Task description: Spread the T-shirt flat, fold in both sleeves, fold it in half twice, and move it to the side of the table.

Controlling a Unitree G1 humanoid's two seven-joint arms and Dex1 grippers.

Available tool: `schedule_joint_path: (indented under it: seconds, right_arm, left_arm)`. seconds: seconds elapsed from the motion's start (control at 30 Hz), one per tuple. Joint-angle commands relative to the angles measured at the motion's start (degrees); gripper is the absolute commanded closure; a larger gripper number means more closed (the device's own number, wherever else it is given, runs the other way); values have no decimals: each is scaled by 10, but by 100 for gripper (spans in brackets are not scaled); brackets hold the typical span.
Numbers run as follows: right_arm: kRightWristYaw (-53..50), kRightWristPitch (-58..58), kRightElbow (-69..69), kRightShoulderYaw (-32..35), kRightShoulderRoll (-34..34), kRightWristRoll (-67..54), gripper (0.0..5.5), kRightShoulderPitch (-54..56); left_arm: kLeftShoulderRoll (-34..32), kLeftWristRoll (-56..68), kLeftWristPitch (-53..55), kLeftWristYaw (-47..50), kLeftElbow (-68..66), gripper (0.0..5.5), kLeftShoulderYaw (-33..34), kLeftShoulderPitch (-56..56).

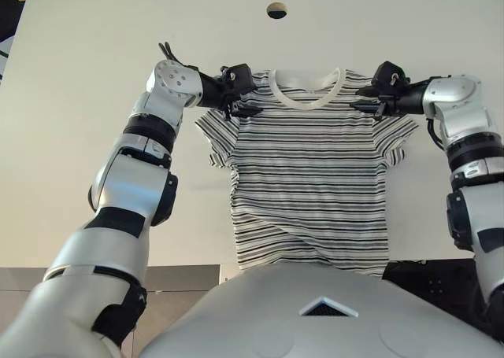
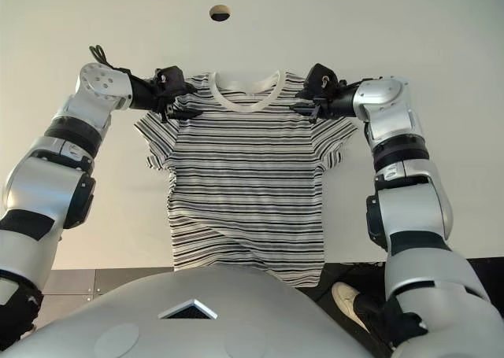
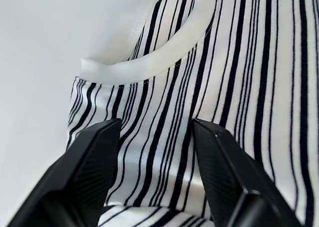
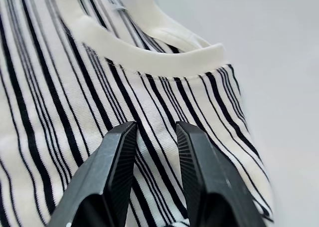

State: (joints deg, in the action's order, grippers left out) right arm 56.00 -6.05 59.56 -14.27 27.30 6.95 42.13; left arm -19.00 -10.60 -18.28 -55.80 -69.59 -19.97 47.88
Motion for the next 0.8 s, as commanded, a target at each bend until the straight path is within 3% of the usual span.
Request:
schedule_joint_path:
  seconds: [0.03, 0.47, 0.8]
  right_arm:
    - [-36, 7, 70, 6, -10, 20, 406, 49]
    - [-138, 22, 156, 32, -39, 39, 406, 129]
    - [-142, 34, 161, 44, -61, 48, 406, 148]
  left_arm:
    - [5, -34, 14, 21, -32, 289, -7, 11]
    - [16, -90, 38, 122, -65, 289, -15, 61]
    - [26, -139, 77, 179, -85, 289, -34, 65]
